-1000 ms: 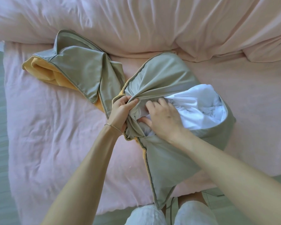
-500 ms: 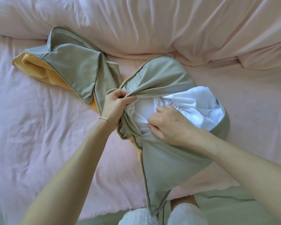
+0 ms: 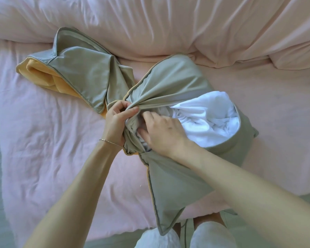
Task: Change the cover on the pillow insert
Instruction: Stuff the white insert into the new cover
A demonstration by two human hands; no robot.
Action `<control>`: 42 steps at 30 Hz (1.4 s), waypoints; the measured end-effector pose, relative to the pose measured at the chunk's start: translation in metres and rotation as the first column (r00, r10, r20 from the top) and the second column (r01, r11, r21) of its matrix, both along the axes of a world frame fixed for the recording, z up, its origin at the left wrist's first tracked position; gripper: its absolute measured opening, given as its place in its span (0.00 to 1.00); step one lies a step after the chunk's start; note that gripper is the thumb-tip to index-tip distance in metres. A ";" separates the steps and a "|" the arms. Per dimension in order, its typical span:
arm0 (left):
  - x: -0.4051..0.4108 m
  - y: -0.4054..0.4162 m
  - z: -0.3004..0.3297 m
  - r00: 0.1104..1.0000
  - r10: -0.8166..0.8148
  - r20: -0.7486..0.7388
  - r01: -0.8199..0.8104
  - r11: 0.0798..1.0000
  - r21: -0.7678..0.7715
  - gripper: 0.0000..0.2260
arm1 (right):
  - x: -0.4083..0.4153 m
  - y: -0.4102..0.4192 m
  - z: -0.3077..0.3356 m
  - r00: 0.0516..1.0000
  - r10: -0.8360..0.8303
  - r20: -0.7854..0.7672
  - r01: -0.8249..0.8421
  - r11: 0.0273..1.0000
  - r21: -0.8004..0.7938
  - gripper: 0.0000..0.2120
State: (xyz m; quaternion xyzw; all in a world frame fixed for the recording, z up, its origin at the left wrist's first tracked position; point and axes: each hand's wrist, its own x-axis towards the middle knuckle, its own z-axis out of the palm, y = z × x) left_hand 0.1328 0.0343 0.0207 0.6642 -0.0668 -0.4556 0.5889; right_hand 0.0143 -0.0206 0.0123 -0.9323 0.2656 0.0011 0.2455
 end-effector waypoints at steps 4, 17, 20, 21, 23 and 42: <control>0.001 0.010 0.006 0.970 -0.065 0.234 0.049 0.996 0.076 0.10 | 0.019 0.006 -0.015 0.993 0.008 -0.119 -0.025 0.990 -0.138 0.18; 0.025 0.010 0.001 0.878 -0.205 0.433 0.094 0.960 0.264 0.09 | -0.031 -0.012 0.025 0.994 0.103 0.031 -0.092 0.965 -0.246 0.11; 0.021 0.005 0.000 0.900 -0.209 0.383 0.111 0.958 0.264 0.08 | -0.053 -0.022 0.020 0.985 0.101 0.137 -0.082 0.986 -0.142 0.11; 0.018 0.003 0.000 0.907 -0.207 0.367 0.116 0.960 0.257 0.08 | -0.059 -0.025 0.022 0.984 0.102 0.147 -0.094 0.994 -0.059 0.11; 0.012 0.000 -0.001 0.939 -0.175 0.296 0.110 0.968 0.225 0.10 | -0.071 -0.030 0.023 0.988 0.091 0.127 -0.104 0.989 0.106 0.10; -0.004 0.005 0.004 0.989 -0.073 -0.125 0.074 0.997 -0.001 0.11 | -0.009 -0.004 0.012 0.984 0.026 -0.176 0.016 0.973 0.230 0.25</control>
